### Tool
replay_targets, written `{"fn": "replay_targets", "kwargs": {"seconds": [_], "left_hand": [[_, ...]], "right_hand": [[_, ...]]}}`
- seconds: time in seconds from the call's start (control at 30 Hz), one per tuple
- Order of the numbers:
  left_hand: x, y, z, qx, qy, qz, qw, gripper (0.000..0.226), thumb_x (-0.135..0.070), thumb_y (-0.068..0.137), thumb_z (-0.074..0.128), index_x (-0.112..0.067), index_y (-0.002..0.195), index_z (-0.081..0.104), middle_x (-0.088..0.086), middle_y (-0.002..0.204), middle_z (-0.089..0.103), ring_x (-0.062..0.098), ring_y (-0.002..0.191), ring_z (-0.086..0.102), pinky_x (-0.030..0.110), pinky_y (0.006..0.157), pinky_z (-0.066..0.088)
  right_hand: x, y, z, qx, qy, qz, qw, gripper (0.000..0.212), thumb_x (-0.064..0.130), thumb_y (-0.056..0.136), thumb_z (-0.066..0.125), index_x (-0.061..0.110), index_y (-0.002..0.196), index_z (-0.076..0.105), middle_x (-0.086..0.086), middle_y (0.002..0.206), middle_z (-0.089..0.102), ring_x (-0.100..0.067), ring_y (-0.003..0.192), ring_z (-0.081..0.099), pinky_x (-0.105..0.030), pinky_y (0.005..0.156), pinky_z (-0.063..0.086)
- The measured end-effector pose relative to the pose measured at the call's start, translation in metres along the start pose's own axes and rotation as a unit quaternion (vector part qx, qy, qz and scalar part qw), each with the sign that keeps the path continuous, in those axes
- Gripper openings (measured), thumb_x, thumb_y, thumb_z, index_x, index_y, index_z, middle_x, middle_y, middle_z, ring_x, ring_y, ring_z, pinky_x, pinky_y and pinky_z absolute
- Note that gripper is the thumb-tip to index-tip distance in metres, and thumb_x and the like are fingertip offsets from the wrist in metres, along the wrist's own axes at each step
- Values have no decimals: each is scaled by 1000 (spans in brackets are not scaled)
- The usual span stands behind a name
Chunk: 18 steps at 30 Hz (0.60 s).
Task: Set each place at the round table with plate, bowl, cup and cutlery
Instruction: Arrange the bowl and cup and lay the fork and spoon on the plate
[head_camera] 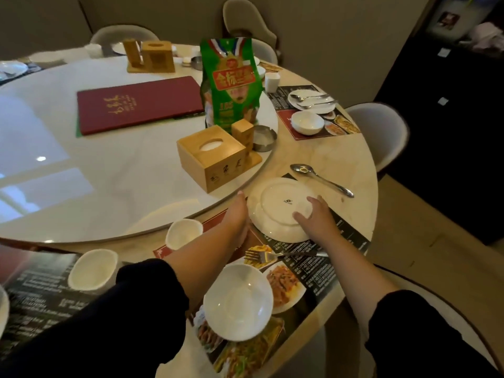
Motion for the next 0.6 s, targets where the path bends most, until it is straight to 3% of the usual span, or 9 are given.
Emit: {"fn": "replay_targets", "kwargs": {"seconds": [0.1,0.2,0.33,0.43,0.6], "left_hand": [[5,22,0,-40,0,-35,999,58,-45,101,21,-8,145,27,15,140,45,31,134,35,43,114,21],[4,33,0,-81,13,-44,996,48,-38,102,26,-9,140,33,10,112,54,28,115,45,42,110,28],[-3,38,1,-115,37,-71,990,48,-31,99,35,-4,139,33,19,127,49,34,121,46,39,105,36],[-6,41,7,-124,51,-85,987,50,-22,96,39,-5,143,32,21,147,36,36,135,36,44,110,32],[-8,44,12,-145,77,-83,983,48,-18,98,40,-7,144,30,17,141,40,31,129,41,41,109,36]], "right_hand": [[-6,4,9,37,-71,-32,996,69,46,94,45,22,150,14,-6,159,-5,-27,146,-7,-49,117,7],[-12,2,17,65,-133,-46,988,67,51,96,33,29,151,3,-5,158,-17,-28,144,-17,-49,116,-2],[-16,2,19,67,-136,-49,987,67,52,97,30,29,151,-2,-4,157,-19,-27,144,-19,-47,116,-4],[-17,3,20,65,-140,-52,987,67,52,97,30,29,150,-3,-3,157,-18,-26,144,-19,-46,116,-4],[-18,2,21,61,-142,-57,986,67,50,97,29,28,150,-5,-4,157,-18,-26,144,-19,-44,116,-6]]}}
Point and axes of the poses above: each hand's wrist, its own y-axis towards the middle knuckle, its own z-axis out of the palm, x = y × z, the point moved 1 cm from there along y, towards the middle knuckle
